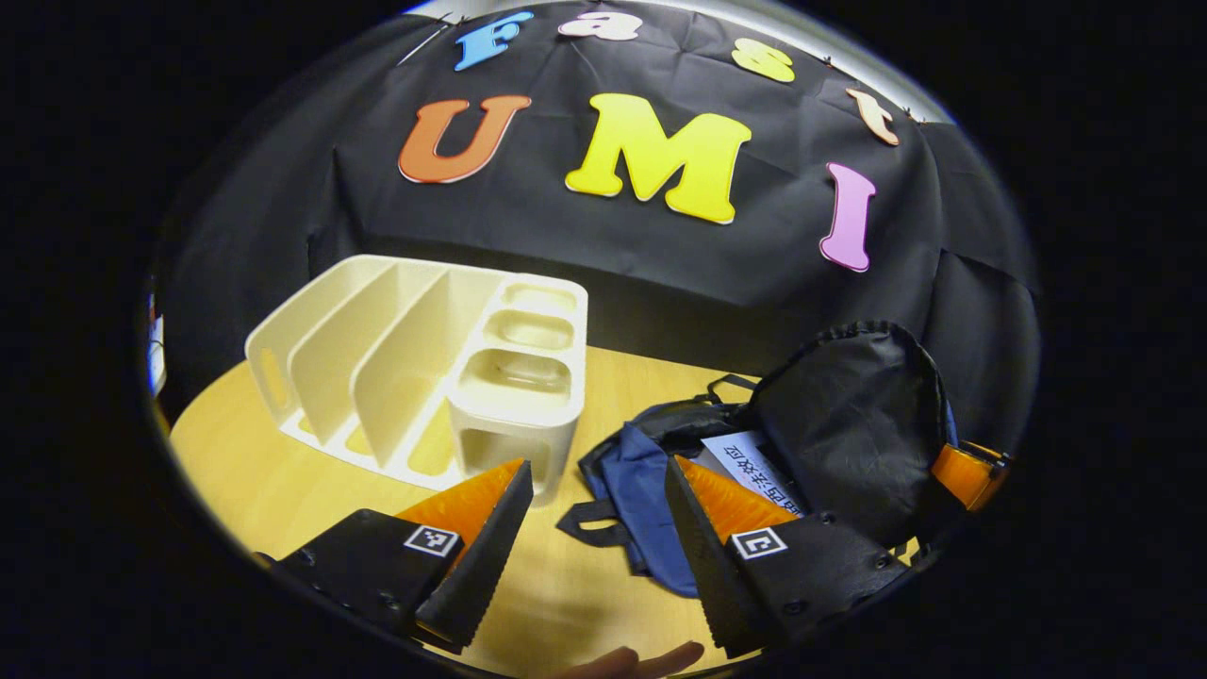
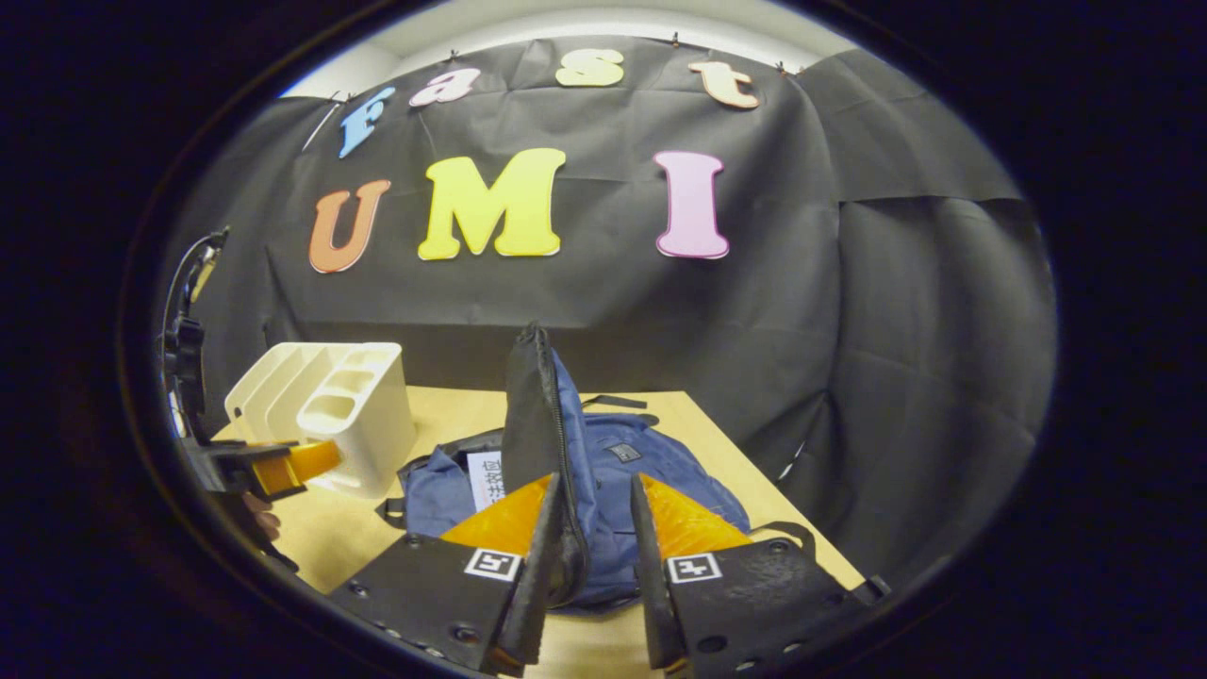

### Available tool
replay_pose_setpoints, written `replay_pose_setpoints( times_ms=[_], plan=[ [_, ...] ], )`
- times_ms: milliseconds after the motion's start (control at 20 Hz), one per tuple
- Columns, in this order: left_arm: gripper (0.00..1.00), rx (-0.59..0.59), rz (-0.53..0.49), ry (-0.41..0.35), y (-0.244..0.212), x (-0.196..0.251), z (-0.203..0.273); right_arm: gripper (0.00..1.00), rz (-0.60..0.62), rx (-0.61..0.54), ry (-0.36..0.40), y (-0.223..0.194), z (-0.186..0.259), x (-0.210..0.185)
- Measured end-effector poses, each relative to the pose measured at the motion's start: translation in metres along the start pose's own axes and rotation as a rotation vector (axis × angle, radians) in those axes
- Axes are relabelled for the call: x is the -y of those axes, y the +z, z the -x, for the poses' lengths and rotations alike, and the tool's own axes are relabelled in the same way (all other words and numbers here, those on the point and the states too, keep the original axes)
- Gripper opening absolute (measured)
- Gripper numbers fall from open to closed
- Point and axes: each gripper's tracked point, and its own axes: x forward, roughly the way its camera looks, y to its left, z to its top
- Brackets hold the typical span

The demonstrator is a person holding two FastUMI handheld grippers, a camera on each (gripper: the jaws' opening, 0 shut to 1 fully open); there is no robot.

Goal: Open the schoolbag, grab two books from the bookshelf and put them into the schoolbag.

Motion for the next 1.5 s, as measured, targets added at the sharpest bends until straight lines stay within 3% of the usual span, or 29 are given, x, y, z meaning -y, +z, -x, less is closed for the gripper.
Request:
replay_pose_setpoints(
  times_ms=[100, 150, 500, 850, 1150, 1500],
  plan=[
    [0.89, 0.041, -0.021, 0.012, 0.018, -0.019, 0.023, 0.52, -0.011, 0.017, -0.003, 0.004, 0.013, -0.003],
    [0.89, 0.066, -0.027, 0.014, 0.026, -0.026, 0.033, 0.63, -0.019, 0.029, 0.002, 0.006, 0.02, -0.006],
    [0.93, 0.173, -0.044, 0.048, 0.054, -0.067, 0.111, 0.77, -0.035, 0.136, 0.033, 0.02, 0.089, -0.013],
    [0.95, 0.248, -0.042, 0.076, 0.055, -0.1, 0.175, 0.99, 0.003, 0.188, 0.061, 0.015, 0.13, -0.022],
    [0.96, 0.308, -0.046, 0.072, 0.056, -0.113, 0.225, 0.99, -0.009, 0.215, 0.1, 0.009, 0.165, -0.04],
    [0.95, 0.347, -0.112, 0.021, 0.05, -0.096, 0.257, 0.96, 0.007, 0.275, 0.059, 0.01, 0.184, -0.03]
  ],
)
